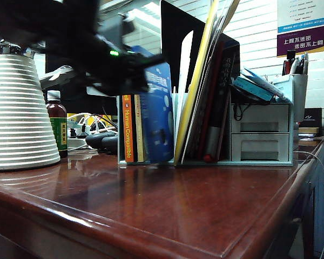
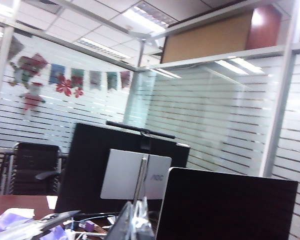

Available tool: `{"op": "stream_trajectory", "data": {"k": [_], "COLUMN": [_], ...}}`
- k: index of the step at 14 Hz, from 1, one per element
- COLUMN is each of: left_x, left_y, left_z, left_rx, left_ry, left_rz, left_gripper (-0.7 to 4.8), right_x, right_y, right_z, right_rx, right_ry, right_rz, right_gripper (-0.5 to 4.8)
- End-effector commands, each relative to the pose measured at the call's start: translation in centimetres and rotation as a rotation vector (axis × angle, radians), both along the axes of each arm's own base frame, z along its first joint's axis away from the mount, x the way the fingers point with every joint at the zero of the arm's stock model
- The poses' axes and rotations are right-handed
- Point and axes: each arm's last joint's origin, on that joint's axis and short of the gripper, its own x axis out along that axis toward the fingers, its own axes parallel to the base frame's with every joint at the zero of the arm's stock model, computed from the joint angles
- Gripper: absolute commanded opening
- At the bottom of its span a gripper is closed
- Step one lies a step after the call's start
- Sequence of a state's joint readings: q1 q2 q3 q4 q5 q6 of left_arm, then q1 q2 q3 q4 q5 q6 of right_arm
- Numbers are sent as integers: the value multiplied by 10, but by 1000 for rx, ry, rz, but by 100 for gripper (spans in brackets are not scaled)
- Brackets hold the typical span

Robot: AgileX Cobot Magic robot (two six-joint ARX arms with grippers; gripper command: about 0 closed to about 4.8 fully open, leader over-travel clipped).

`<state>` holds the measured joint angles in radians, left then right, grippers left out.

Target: Pick up the blue book and put it on the bookshelf.

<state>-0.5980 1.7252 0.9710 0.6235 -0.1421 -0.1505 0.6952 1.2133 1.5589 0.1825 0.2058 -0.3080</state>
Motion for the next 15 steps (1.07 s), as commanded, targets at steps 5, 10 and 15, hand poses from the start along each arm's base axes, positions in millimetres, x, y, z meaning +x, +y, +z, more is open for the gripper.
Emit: {"op": "stream_trajectory", "data": {"k": [5, 10, 15], "left_x": [42, 16, -50], "left_y": [-28, -12, 35], "left_z": [3, 42, 132], "left_rx": [-27, 48, 114], "left_ry": [-37, 71, -8], "left_rz": [13, -26, 0], "left_gripper": [2, 389, -6], "right_x": [-13, -17, -42], "right_y": [-10, -14, -39], "right_z": [5, 5, -6], "right_rx": [-6, -14, -116], "right_ry": [5, 17, 194], "right_rz": [5, -2, -95], "right_gripper": [-2, 7, -1]}}
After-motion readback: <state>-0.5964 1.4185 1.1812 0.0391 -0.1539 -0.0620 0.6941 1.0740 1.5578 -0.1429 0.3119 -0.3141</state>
